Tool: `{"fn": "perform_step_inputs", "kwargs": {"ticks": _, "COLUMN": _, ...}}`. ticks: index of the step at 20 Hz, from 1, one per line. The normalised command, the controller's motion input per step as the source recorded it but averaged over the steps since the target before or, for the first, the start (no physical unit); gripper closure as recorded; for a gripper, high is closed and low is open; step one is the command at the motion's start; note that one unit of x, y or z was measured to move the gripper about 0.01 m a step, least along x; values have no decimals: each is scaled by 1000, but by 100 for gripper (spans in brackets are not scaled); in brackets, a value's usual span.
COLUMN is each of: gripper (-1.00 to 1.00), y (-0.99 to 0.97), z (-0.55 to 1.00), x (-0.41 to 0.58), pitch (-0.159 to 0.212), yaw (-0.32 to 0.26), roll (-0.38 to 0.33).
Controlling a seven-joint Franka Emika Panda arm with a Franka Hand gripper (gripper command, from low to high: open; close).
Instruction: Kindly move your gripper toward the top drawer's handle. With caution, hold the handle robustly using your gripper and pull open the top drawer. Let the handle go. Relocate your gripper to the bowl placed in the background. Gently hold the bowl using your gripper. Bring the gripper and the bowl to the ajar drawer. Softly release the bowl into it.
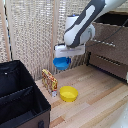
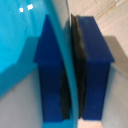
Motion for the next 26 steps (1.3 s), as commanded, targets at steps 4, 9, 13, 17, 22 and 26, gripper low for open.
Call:
{"fn": "perform_step_inputs", "kwargs": {"ticks": 4, "gripper": 100, "y": 400, "z": 501, "x": -94, "pitch": -1, "yaw": -6, "roll": 80}}
{"fn": "perform_step_inputs", "kwargs": {"ticks": 9, "gripper": 100, "y": 9, "z": 893, "x": 70, "pitch": 0, "yaw": -19, "roll": 11}}
{"fn": "perform_step_inputs", "kwargs": {"ticks": 13, "gripper": 100, "y": -236, "z": 1000, "x": 252, "pitch": 0, "yaw": -40, "roll": 0}}
{"fn": "perform_step_inputs", "kwargs": {"ticks": 17, "gripper": 100, "y": -287, "z": 1000, "x": 279, "pitch": 0, "yaw": -30, "roll": 0}}
{"fn": "perform_step_inputs", "kwargs": {"ticks": 22, "gripper": 100, "y": -338, "z": 1000, "x": 269, "pitch": 13, "yaw": -66, "roll": 0}}
{"fn": "perform_step_inputs", "kwargs": {"ticks": 26, "gripper": 100, "y": -262, "z": 1000, "x": 343, "pitch": 17, "yaw": -83, "roll": -4}}
